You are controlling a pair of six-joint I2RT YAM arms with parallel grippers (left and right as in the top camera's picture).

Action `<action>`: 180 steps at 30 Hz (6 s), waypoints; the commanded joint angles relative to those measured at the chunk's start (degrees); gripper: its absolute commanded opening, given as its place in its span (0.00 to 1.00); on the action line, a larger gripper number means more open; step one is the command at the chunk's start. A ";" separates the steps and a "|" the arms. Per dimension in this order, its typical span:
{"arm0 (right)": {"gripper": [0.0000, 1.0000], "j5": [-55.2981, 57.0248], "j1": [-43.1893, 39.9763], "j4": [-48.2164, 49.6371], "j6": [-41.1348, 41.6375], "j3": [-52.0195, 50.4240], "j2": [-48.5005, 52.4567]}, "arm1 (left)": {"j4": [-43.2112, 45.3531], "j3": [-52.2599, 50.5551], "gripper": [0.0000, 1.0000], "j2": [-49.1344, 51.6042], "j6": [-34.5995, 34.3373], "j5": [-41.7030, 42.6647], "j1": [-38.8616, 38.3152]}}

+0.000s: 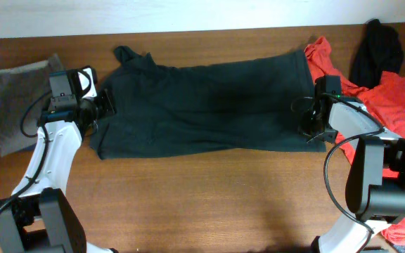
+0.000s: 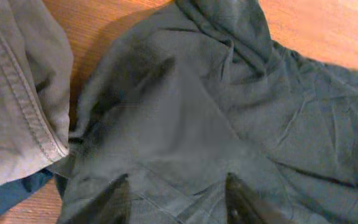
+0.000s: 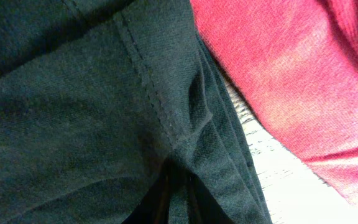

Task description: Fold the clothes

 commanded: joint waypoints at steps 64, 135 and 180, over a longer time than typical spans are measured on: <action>0.42 -3.65 -8.94 -27.15 -2.97 -1.18 4.00 | -44.30 -0.48 0.21 10.23 -8.92 -22.51 0.85; 0.69 -17.07 -6.62 -23.17 -13.53 7.04 -18.29 | 14.21 13.16 0.71 26.80 -0.13 4.52 0.24; 0.73 -24.15 -4.74 12.68 -17.59 7.63 -3.28 | -3.91 16.70 0.01 23.69 -3.13 18.62 -2.49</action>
